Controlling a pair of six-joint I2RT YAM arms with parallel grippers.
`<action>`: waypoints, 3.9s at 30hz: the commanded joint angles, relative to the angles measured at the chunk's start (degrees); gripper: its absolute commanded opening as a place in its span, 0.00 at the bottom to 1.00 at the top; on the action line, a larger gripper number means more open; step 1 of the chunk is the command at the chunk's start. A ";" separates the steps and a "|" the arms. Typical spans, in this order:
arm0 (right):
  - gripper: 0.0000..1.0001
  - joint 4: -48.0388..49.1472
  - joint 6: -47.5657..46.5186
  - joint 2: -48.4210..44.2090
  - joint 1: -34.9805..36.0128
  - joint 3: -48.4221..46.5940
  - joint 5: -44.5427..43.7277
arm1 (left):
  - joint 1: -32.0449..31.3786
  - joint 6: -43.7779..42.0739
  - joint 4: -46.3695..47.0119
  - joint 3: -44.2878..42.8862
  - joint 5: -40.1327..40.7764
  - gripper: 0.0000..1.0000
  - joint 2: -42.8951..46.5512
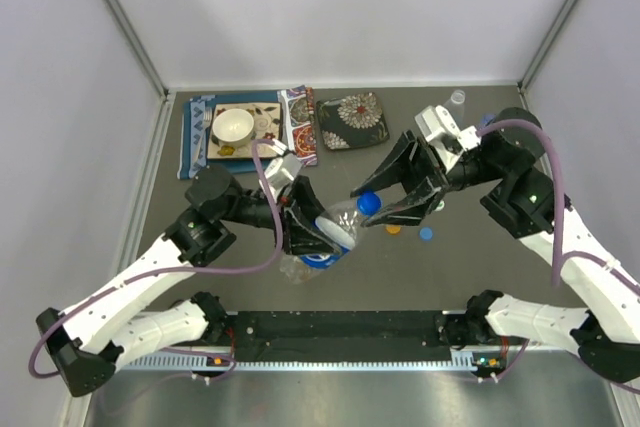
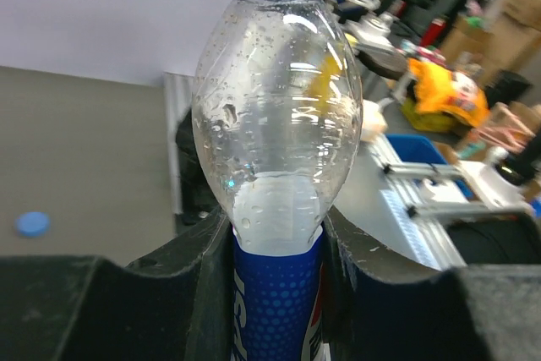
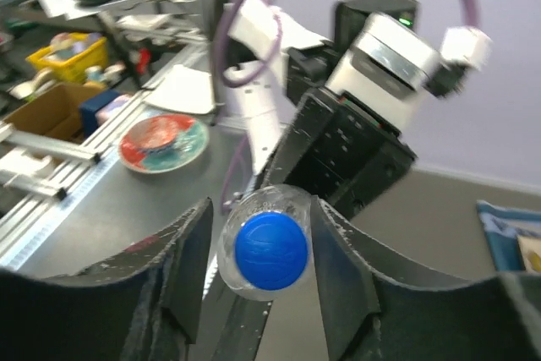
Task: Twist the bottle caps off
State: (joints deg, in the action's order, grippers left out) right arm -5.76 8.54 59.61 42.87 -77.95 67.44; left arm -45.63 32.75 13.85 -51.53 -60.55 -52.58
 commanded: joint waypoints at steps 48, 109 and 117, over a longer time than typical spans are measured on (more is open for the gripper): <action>0.50 -16.13 25.30 9.56 4.77 -5.81 -65.77 | -19.59 -36.80 -20.61 -5.16 84.37 0.31 -0.07; 0.14 -4.08 -0.37 0.94 -0.95 -3.08 16.52 | 0.27 -1.45 4.54 -3.49 -1.77 0.31 -0.07; 0.61 -5.22 2.01 -1.61 -1.92 -3.87 3.16 | 0.36 -8.67 -4.62 -4.55 1.93 0.31 1.78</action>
State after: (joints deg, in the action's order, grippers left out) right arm -9.89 8.40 60.55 41.43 -80.97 73.71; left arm -45.78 28.69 10.17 -53.47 -61.63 -53.12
